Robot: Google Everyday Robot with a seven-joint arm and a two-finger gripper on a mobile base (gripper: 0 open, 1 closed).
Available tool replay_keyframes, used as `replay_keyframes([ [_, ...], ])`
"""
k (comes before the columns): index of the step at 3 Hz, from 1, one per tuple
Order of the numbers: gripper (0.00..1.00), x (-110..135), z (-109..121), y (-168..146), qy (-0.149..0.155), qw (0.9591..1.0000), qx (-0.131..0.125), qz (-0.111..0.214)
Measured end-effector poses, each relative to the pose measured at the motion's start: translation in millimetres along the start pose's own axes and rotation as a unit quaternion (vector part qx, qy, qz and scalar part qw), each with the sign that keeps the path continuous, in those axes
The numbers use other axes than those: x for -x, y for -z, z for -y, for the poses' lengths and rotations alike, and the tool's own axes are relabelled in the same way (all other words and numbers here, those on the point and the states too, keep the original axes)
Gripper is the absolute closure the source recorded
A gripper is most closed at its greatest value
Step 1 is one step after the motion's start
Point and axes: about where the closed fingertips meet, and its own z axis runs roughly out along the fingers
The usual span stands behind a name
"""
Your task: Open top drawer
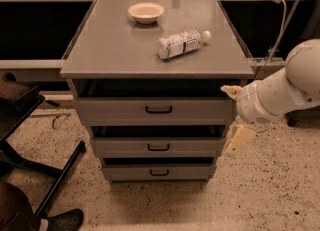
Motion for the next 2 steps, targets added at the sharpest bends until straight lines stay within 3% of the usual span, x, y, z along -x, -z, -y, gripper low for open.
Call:
replay_keyframes([
  [2, 0.00, -31, -2, -87, 0.003, 0.9998, -0.005, 0.019],
])
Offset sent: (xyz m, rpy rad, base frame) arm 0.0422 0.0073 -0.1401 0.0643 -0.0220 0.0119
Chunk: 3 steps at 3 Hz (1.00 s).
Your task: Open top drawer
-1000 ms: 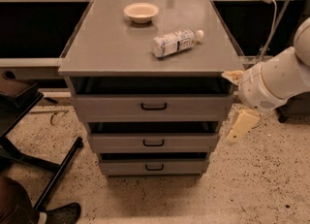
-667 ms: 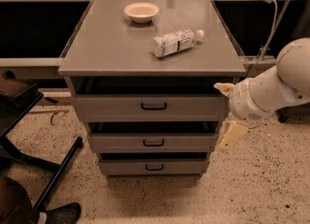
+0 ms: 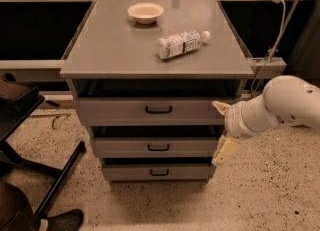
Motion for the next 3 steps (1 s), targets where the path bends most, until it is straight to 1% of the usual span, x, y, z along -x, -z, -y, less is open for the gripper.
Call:
replay_keyframes([
  [1, 0.00, 0, 0, 0, 0.000, 1.0000, 0.000, 0.000],
  [2, 0.00, -7, 9, -6, -0.010, 0.9997, -0.018, -0.008],
  [3, 0.00, -15, 28, -11, -0.028, 0.9977, -0.056, -0.027],
])
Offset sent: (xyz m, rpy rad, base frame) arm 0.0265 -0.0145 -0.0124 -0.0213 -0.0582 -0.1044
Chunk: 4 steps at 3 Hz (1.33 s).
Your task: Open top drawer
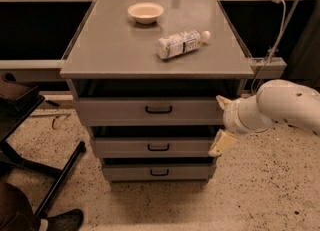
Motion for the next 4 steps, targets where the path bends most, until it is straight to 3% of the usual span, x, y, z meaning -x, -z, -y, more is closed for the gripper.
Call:
replay_keyframes([
  [1, 0.00, -5, 15, -4, -0.013, 0.9995, -0.027, -0.007],
  [2, 0.00, -7, 25, -10, -0.017, 0.9993, -0.032, -0.009],
  [4, 0.00, 14, 48, -40, 0.016, 0.9998, -0.013, 0.000],
])
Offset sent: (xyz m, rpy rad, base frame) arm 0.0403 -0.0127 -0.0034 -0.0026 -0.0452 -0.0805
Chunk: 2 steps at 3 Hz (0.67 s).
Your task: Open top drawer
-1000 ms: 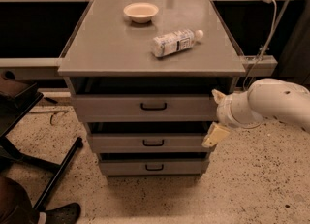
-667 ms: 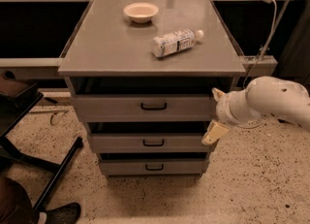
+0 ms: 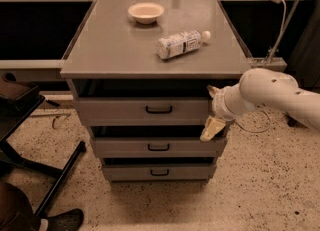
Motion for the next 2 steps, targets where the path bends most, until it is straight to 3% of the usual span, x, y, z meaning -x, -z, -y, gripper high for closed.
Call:
replay_keyframes([
  [2, 0.00, 8, -4, -24, 0.011, 0.9993, 0.035, 0.006],
])
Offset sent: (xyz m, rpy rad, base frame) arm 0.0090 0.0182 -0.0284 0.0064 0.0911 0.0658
